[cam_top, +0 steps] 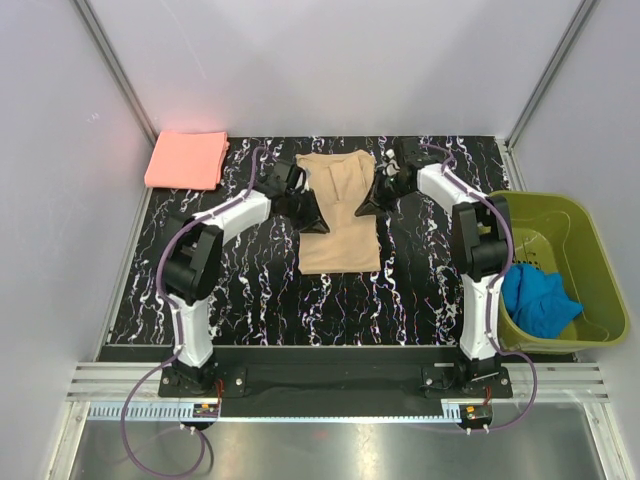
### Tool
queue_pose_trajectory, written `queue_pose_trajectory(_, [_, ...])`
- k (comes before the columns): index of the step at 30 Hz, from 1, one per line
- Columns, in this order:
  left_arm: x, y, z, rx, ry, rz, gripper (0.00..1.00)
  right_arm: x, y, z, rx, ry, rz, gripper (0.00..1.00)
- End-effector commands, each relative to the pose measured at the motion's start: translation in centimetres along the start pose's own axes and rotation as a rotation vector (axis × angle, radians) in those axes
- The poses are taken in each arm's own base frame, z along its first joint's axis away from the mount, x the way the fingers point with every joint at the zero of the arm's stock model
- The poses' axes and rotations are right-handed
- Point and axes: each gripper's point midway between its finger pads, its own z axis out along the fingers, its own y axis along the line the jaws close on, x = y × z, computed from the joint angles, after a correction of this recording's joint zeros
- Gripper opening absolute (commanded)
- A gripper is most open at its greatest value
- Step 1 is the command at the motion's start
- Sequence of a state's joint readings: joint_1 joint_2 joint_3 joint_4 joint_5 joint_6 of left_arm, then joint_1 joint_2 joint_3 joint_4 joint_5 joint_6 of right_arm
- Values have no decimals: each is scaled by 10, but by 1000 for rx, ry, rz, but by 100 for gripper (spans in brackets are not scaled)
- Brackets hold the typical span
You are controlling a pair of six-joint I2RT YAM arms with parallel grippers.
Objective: Fold and stack the t-shirts
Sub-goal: Fold the tshirt
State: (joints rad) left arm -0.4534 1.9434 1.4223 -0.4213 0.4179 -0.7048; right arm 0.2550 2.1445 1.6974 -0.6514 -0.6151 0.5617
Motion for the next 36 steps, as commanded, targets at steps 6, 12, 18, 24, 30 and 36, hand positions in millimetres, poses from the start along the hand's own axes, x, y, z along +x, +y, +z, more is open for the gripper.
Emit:
queue_pose_trajectory(6, [20,-3,-15,69,8,30,19,38,25,-13,-149,128,-54,0])
queue_pose_trajectory(12, [55,24,-11,30,62,-54,17,120,20,21,-120,300,-113,0])
queue_pose_trajectory(18, [70,55,5,-55,108,-17,17,128,-2,43,-63,318,-86,0])
queue_pose_trajectory(24, [73,70,11,-114,103,45,18,125,-34,47,71,287,-112,0])
queue_pose_trajectory(30, [72,40,-23,-98,47,80,26,127,-22,34,52,268,-112,0])
queue_pose_trajectory(36, [78,24,-27,-49,51,69,31,127,8,36,-27,277,-125,0])
